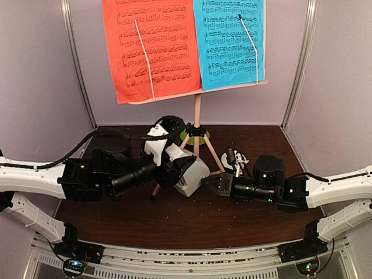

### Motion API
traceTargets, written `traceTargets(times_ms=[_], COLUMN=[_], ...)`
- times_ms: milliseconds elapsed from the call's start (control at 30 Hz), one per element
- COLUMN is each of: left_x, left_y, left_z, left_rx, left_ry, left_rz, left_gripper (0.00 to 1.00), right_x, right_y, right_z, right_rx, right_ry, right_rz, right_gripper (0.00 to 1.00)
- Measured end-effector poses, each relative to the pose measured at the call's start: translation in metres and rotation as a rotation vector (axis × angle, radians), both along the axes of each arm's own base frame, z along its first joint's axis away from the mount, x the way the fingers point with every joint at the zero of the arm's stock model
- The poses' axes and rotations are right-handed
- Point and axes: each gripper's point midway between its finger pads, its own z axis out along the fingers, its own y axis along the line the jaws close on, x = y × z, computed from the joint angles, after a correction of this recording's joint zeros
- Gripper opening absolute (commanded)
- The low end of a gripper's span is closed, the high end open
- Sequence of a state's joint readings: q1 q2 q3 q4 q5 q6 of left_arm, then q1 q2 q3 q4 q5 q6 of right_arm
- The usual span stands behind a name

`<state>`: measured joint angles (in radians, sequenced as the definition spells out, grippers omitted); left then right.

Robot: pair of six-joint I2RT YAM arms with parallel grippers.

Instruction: Set up the instrument practice props

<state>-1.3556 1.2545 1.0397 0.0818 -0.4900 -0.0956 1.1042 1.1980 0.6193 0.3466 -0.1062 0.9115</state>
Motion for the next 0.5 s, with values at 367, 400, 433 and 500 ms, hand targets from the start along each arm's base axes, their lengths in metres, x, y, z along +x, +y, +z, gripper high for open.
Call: traceTargets(times_ms=[367,400,433,500], left_x=[0.0006,0.0005,0.0006,0.0006], left_y=[-0.0008,-0.001,-0.001,-0.0011], left_z=[0.0009,0.0013,0.0017,0.0036], left_rx=[0.012,0.011,0.011,0.004], left_ry=[-0.02,-0.022,-0.023,-0.027], left_rz=[-0.013,-0.014,-0.014,-0.014], left_gripper=[0.0,0.0,0.0,0.0], right_x=[0.0102,0.0101,0.0099,0.0106], right_y=[-0.0104,-0.0097,-0.0087,-0.008], right_z=[0.0078,0.008,0.0085,0.0099], right_rx=[0.241,0.257,0.273,0.303], right_ry=[0.155,0.169,0.184,0.21], right_rz=[0.018,0.022,0.027,0.027], right_gripper=[0.0,0.0,0.0,0.0])
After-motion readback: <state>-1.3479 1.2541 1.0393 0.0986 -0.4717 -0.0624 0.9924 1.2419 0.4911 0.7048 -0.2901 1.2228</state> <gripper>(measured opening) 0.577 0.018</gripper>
